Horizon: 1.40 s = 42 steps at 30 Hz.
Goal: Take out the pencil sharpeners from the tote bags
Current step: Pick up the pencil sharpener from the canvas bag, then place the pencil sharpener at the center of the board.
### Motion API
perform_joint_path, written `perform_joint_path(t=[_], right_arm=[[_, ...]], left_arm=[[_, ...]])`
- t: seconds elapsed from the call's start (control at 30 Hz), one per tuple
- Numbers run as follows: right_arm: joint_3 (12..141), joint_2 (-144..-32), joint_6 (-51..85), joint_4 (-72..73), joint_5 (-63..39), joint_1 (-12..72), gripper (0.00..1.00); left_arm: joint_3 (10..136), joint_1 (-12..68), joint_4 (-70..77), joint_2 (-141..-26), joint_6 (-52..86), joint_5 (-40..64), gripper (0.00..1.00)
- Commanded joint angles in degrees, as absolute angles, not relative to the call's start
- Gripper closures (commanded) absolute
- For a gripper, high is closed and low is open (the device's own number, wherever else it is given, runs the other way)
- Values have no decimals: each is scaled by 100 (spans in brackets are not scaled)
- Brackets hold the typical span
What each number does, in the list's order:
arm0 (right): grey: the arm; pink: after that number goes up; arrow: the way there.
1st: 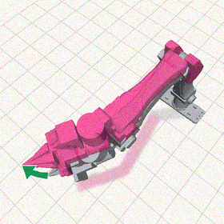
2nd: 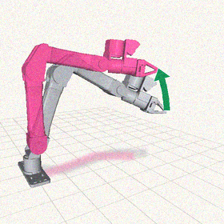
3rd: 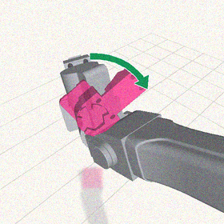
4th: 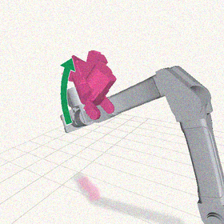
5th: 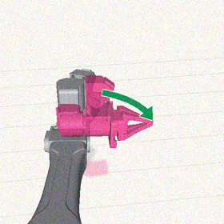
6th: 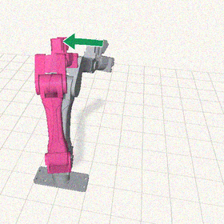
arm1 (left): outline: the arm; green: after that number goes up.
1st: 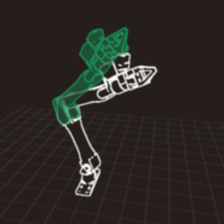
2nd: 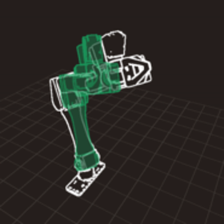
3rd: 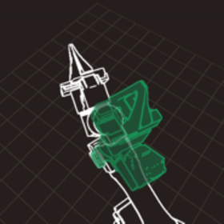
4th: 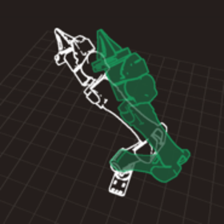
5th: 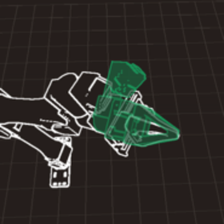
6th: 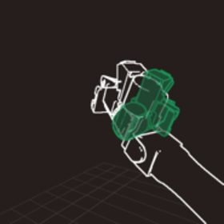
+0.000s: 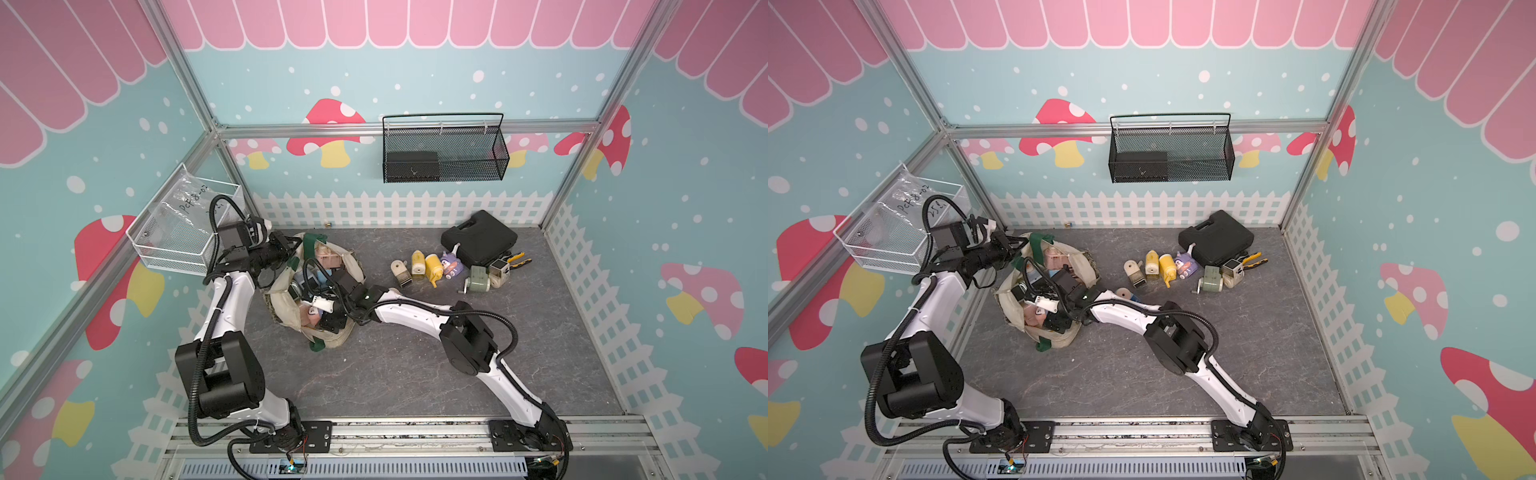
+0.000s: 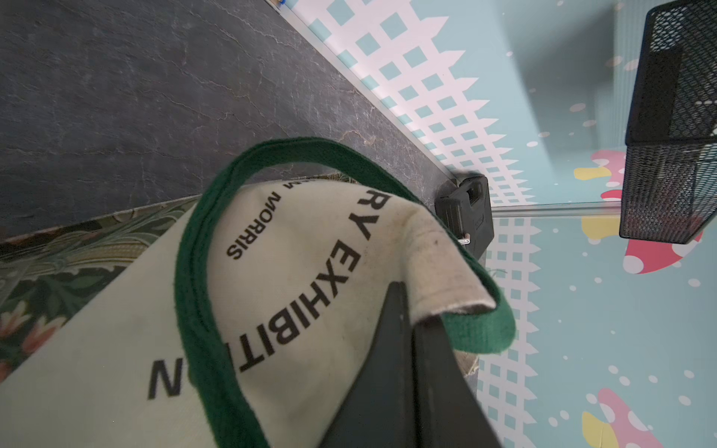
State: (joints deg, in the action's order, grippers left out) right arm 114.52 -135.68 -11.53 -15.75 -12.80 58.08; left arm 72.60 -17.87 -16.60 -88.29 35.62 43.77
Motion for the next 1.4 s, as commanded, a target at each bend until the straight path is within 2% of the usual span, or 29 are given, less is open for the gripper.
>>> perform_joint_path(t=[0.0, 0.27, 0.67, 0.9, 1.13, 1.37], right_arm=[[11036, -12854, -1148, -878, -1299, 5808, 44], [10057, -11862, -932, -334, -1177, 5805, 45], [7293, -9141, -721, 753, -748, 5751, 45], [5462, -7904, 91, 1815, -1240, 4961, 47], [3952, -7332, 1032, 2908, -1590, 4093, 48], [3155, -7656, 1762, 3867, -2066, 3400, 47]], left_arm=[[7216, -1829, -1419, -8789, 3593, 4460, 100], [7207, -1832, -1422, -8780, 3587, 4464, 100], [7219, -1832, -1415, -8763, 3595, 4465, 100], [7207, -1832, -1415, -8771, 3595, 4456, 100], [7207, -1834, -1417, -8771, 3595, 4458, 100], [7209, -1829, -1419, -8771, 3595, 4457, 100]])
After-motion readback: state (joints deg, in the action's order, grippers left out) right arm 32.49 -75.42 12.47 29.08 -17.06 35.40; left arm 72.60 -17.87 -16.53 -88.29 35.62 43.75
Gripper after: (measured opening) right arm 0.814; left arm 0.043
